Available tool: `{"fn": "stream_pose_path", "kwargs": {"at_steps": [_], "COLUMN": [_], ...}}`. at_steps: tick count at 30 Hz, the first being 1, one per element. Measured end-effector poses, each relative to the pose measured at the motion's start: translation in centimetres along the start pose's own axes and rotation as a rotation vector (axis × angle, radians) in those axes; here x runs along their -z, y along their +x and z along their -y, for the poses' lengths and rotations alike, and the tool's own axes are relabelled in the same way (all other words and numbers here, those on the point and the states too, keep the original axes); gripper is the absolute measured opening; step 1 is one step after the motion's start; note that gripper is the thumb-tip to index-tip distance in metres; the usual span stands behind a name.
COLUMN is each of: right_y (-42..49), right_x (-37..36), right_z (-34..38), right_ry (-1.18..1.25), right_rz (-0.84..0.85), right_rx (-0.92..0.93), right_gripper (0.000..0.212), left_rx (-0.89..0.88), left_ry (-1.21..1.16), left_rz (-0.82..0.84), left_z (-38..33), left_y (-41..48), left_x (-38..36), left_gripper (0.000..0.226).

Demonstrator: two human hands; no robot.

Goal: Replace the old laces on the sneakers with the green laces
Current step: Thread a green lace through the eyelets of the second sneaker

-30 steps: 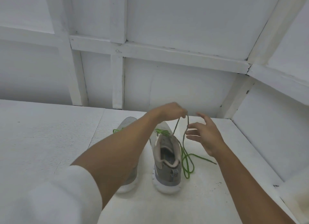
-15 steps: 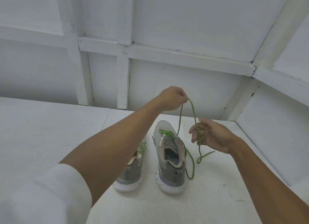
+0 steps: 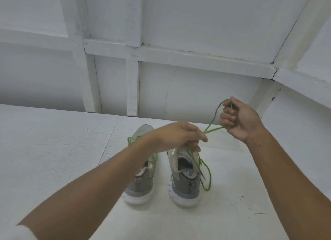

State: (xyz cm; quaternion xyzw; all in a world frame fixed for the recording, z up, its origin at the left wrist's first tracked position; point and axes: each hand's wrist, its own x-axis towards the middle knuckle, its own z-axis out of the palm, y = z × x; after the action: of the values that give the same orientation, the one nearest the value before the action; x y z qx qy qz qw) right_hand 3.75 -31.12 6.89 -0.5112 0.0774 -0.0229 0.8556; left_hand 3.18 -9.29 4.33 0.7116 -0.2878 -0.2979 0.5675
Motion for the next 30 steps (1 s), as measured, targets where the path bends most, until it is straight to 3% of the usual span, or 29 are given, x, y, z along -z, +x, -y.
{"fn": "stream_pose_path", "kwargs": {"at_steps": [7, 11, 14, 17, 22, 25, 26, 28, 30], "right_y": [0.7, 0.3, -0.6, -2.0, -3.8, -4.3, -4.6, -5.2, -5.9], "right_x": [4.0, 4.6, 3.6, 2.1, 0.3, -0.7, -1.1, -2.2, -3.2], "right_z": [-1.6, -3.0, -3.8, -3.7, -1.6, -0.4, -0.2, -0.3, -0.9], "right_ry": [-0.118, -0.252, -0.413, -0.715, -1.536, -1.908, -1.846, -1.458, -1.085], "right_rz": [-0.207, -0.242, -0.227, -0.143, -0.017, -0.069, -0.104, -0.084, 0.058], "right_rx": [-0.082, -0.123, -0.145, -0.188, -0.339, -0.177, -0.035, 0.184, 0.21], "right_gripper": [0.029, 0.021, 0.026, 0.037, 0.038, 0.039, 0.033, 0.021, 0.018], "left_rx": [0.041, 0.077, 0.068, 0.046, -0.111, -0.189, -0.212, -0.249, -0.273], "left_ry": [0.142, 0.159, 0.265, 0.367, 0.497, 0.475, 0.486, 0.532, 0.58], "left_rz": [-0.123, -0.181, -0.227, -0.321, -0.511, -0.539, -0.538, -0.545, -0.581], "left_z": [-2.2, -1.3, -0.9, -1.2, -2.6, -3.5, -3.8, -4.1, -4.2], "left_y": [-7.1, -9.0, -9.1, -8.1, -5.7, -4.1, -3.5, -2.4, -1.4], "left_x": [7.5, 9.7, 9.7, 8.7, 7.0, 5.7, 5.2, 4.2, 3.5], "left_gripper": [0.024, 0.025, 0.021, 0.018, 0.017, 0.023, 0.025, 0.03, 0.033]}}
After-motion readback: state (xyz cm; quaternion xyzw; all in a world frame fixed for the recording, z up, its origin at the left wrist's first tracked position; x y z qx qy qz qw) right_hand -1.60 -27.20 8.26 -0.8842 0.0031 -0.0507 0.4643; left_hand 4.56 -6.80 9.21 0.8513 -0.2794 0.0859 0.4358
